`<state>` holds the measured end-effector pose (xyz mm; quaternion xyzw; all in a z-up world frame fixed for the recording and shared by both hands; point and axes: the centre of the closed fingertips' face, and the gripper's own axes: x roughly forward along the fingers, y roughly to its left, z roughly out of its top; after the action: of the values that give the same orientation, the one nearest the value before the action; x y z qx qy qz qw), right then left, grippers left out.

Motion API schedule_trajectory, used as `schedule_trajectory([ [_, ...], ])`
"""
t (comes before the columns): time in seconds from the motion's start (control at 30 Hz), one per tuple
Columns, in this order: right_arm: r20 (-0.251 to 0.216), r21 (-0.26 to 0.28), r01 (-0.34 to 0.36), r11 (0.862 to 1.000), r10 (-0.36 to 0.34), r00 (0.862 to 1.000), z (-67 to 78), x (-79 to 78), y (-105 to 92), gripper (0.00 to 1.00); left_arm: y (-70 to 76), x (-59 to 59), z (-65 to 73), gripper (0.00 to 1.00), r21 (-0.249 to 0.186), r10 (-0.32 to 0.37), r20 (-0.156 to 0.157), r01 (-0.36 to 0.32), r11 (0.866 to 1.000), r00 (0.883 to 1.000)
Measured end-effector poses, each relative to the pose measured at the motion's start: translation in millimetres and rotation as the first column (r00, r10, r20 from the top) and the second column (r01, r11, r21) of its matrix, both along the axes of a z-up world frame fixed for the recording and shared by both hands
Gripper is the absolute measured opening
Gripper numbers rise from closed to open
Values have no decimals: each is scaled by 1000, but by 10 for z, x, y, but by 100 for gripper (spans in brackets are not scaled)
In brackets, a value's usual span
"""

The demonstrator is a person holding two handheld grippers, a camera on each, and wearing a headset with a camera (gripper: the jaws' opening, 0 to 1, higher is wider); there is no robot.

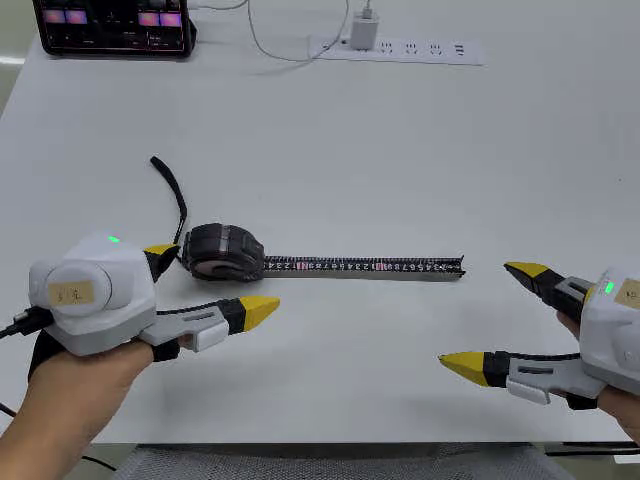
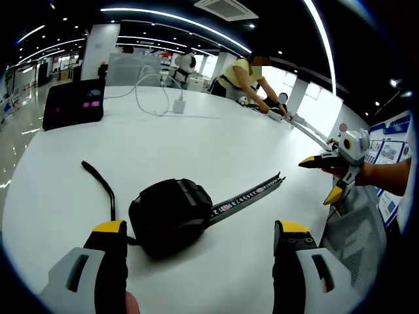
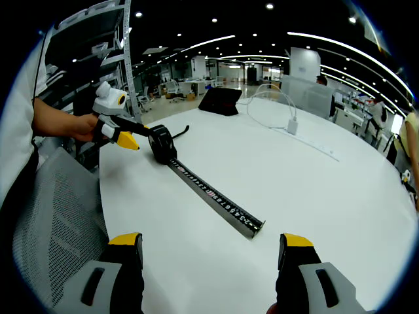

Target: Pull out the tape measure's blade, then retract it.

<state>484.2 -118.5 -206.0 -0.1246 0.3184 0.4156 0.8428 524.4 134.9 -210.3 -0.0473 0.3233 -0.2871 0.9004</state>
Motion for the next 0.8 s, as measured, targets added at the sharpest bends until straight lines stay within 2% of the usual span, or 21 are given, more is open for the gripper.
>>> schedule_trajectory([
  [0.53, -14, -6, -4, 1000, 4, 1000, -32, -1, -15, 81, -55, 40, -21, 91, -8, 31, -6, -31, 999, 1000],
  [0.77, -15, -12, -20, 1000, 20, 1000, -39, 32, -22, 79, -45, 73, -43, 88, 13, 71, -2, -71, 997, 997],
  [0.8, -16, -13, -24, 1000, 24, 1000, -39, 41, -26, 78, -39, 86, -32, 88, -3, 92, -1, -92, 996, 996],
])
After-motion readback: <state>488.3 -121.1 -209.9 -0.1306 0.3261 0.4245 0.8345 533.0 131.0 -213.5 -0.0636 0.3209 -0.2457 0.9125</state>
